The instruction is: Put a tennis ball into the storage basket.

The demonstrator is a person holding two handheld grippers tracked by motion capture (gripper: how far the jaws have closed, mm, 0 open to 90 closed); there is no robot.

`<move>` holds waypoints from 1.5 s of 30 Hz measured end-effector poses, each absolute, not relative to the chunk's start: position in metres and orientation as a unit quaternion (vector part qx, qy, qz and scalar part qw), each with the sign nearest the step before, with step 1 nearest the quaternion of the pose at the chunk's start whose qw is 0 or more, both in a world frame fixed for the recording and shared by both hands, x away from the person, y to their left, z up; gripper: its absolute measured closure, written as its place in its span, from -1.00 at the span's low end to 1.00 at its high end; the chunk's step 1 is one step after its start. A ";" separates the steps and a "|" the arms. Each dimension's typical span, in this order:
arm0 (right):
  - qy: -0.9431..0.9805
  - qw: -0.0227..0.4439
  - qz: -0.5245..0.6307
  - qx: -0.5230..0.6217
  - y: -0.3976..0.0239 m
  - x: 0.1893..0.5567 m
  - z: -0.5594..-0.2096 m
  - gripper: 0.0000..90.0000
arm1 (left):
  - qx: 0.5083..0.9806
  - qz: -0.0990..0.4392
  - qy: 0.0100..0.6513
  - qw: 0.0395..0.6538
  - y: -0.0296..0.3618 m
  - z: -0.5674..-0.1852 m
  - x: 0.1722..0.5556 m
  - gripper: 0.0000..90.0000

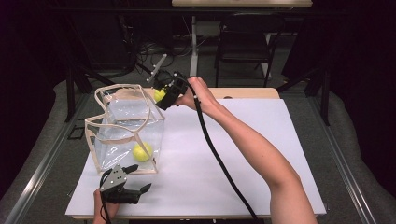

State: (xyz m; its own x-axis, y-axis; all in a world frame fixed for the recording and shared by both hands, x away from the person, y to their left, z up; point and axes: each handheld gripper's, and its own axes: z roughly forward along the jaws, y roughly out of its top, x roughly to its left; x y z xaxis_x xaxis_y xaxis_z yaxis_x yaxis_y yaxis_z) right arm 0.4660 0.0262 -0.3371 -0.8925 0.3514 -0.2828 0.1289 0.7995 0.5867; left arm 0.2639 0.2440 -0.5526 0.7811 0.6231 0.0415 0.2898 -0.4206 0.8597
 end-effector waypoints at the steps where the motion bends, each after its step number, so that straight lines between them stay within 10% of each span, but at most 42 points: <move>1: 0.929 0.193 0.290 0.129 0.026 0.466 -0.337 -0.42 | 0.823 0.181 0.277 0.461 0.244 -0.553 0.264 -0.65; 45: 0.915 0.205 0.327 0.116 0.047 0.461 -0.326 -0.42 | 0.821 0.182 0.279 0.464 0.244 -0.553 0.264 -0.65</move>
State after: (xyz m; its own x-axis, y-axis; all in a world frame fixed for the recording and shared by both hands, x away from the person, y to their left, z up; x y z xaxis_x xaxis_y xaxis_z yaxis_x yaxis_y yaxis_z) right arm 0.4606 0.0474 -0.3261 -0.8885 0.3473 -0.2998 0.0786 0.7590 0.6463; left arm 0.2637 0.2441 -0.5529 0.7789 0.6259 0.0395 0.2889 -0.4140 0.8632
